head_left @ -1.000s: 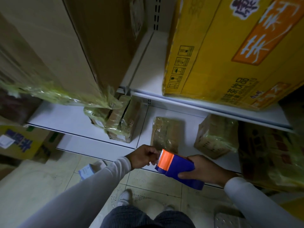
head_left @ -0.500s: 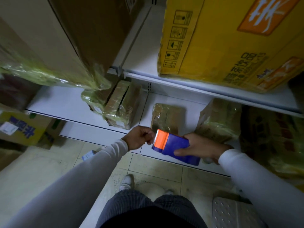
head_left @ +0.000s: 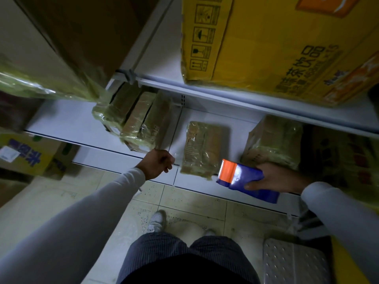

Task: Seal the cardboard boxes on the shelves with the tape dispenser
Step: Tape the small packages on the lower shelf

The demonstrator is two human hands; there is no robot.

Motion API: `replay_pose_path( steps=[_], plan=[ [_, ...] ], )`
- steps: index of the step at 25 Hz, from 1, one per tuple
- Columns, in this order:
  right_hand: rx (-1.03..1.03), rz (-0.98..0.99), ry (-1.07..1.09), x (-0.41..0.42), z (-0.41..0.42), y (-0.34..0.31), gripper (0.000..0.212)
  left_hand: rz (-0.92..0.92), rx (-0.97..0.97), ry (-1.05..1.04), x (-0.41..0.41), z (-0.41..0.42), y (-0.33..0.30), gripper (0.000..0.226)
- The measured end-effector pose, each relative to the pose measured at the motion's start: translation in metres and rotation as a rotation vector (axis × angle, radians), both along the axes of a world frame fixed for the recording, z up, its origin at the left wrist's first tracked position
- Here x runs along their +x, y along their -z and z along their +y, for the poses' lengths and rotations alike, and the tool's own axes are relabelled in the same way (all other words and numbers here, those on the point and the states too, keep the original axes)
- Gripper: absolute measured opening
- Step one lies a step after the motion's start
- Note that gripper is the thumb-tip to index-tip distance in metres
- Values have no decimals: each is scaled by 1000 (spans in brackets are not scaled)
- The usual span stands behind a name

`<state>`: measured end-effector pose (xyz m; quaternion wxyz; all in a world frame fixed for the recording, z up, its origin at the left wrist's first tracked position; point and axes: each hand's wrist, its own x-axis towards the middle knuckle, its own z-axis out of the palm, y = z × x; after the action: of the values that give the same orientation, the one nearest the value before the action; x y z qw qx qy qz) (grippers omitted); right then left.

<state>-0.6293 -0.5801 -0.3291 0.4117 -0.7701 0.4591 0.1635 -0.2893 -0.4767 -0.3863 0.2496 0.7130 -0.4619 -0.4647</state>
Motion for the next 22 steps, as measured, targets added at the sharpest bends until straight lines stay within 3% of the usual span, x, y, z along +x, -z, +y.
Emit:
replay_pose_path(
  steps=[3, 7, 10, 14, 15, 18, 22],
  plan=[
    [7, 8, 26, -2, -2, 12, 53, -41, 18, 20, -3, -2, 6, 13],
    [-1, 26, 34, 1, -6, 28, 36, -106, 78, -5, -10, -7, 21, 17],
    [15, 23, 73, 13, -5, 33, 32, -286, 61, -36, -21, -8, 29, 22],
    [-16, 27, 65, 17, -4, 27, 33, -407, 35, -206, -19, -6, 27, 75],
    [-12, 15, 78, 17, -5, 27, 31, -421, -5, -202, -17, -3, 27, 71],
    [1, 25, 85, 17, -3, 28, 40, -365, -174, 21, -20, 10, 29, 32],
    [23, 14, 113, 19, 0, 28, 37, -316, -187, 183, -25, 2, 30, 34]
  ],
)
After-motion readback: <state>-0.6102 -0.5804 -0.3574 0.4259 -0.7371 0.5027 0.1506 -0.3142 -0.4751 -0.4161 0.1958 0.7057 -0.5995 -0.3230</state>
